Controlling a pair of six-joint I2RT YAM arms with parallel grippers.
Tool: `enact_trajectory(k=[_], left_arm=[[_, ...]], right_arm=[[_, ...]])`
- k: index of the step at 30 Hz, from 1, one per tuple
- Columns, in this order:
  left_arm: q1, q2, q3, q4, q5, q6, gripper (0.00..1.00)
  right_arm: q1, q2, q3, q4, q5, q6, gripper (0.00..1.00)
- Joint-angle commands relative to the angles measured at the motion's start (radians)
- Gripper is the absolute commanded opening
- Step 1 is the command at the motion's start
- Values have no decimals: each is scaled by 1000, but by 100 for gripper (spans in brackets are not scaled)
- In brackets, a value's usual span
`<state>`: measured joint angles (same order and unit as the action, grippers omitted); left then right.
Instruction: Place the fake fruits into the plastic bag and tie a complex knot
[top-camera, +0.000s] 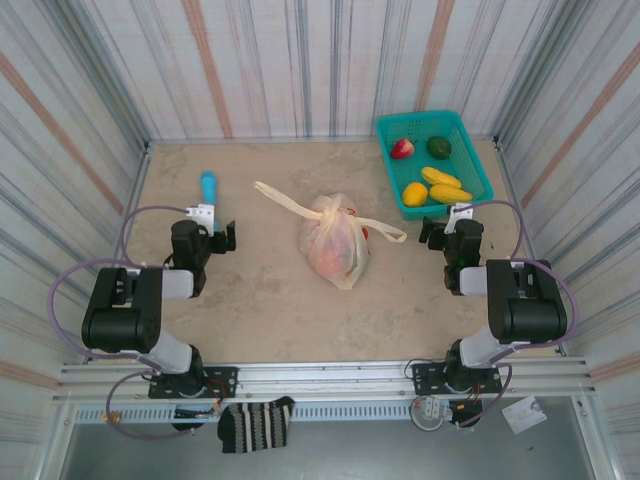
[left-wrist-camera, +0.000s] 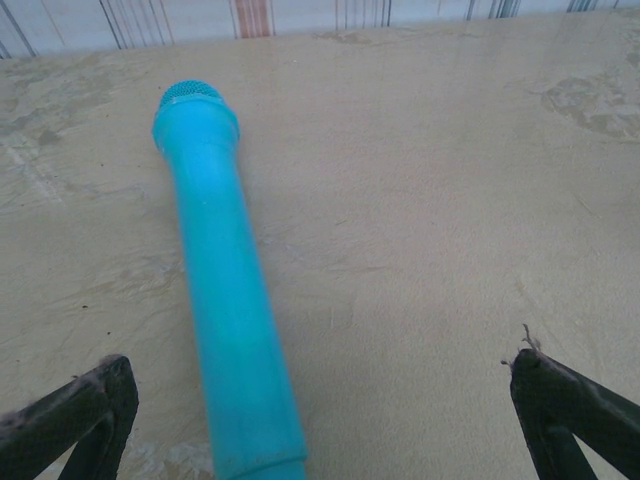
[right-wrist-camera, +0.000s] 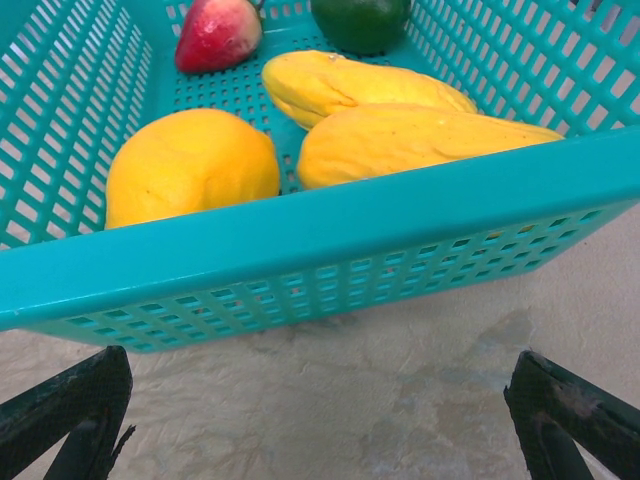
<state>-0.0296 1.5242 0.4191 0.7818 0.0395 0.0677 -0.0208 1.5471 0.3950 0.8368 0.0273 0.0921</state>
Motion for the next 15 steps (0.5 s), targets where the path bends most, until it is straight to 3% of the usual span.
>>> enact_trajectory(k=[1,15], left_arm=[[-10,-15,-14,17,-38,20,99],[9,-14,-7,4,2,14,99]], right_arm=[[4,-2,-5,5,15,-26,99],[4,-2,-6,7,18,-27,99]])
